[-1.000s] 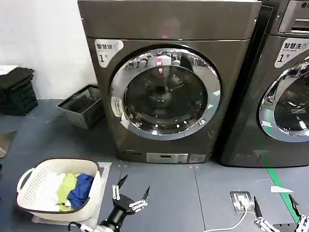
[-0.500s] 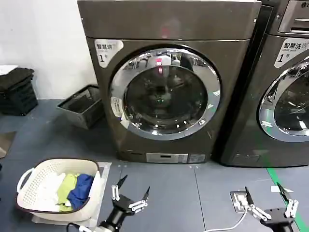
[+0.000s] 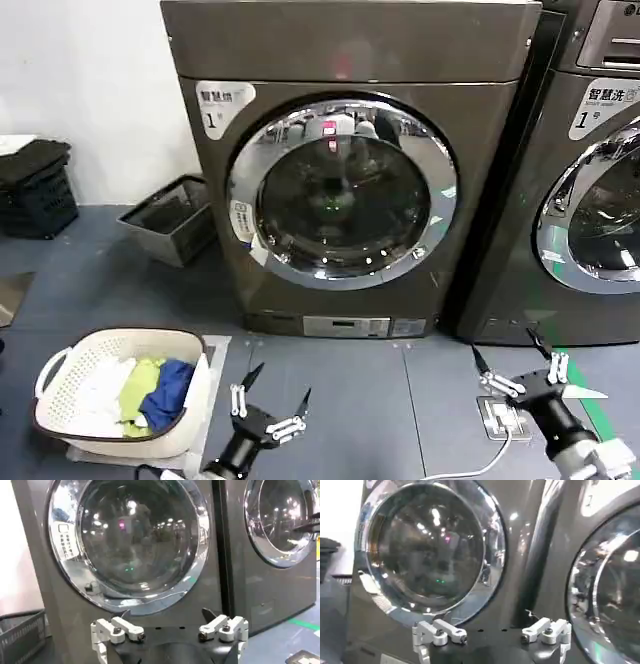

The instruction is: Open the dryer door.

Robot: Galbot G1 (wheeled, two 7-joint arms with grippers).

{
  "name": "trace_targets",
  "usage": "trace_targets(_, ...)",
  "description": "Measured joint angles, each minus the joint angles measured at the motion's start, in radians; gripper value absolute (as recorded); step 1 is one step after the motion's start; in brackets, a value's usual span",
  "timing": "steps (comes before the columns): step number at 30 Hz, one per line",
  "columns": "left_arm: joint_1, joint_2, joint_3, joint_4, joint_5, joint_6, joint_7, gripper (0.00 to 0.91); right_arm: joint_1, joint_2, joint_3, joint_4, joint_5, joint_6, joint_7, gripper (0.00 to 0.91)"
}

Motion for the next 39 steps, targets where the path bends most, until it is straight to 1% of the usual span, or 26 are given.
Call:
trace_targets(7, 0.01, -0.005, -0.001, -0.007, 0.01, -0.001, 0.0, 0.907, 0.197, -0.045, -0.172, -0.101, 0.046, -0.005, 0.004, 0.907)
trace_targets(18, 0.036, -0.019, -0.007, -0.017, 0.025, -0.007, 0.0, 0.907, 0.458, -0.047, -0.375, -0.25, 0.089, -0.003, 0.005, 0.907)
trace_targets(24, 0.046, -0.022, -0.007, -0.021, 0.028, -0.007, 0.0, 0.907, 0.551, -0.038, -0.451, -0.317, 0.104, 0.005, 0.001, 0.907)
trace_targets(29, 0.046, -0.023, -0.007, -0.022, 0.028, -0.007, 0.001, 0.907, 0.625, -0.022, -0.511, -0.368, 0.131, 0.008, -0.004, 0.907)
trace_targets(39, 0.049, -0.02, -0.011, -0.029, 0.026, -0.006, 0.002, 0.907, 0.744, 0.001, -0.61, -0.433, 0.155, 0.016, -0.032, 0.907)
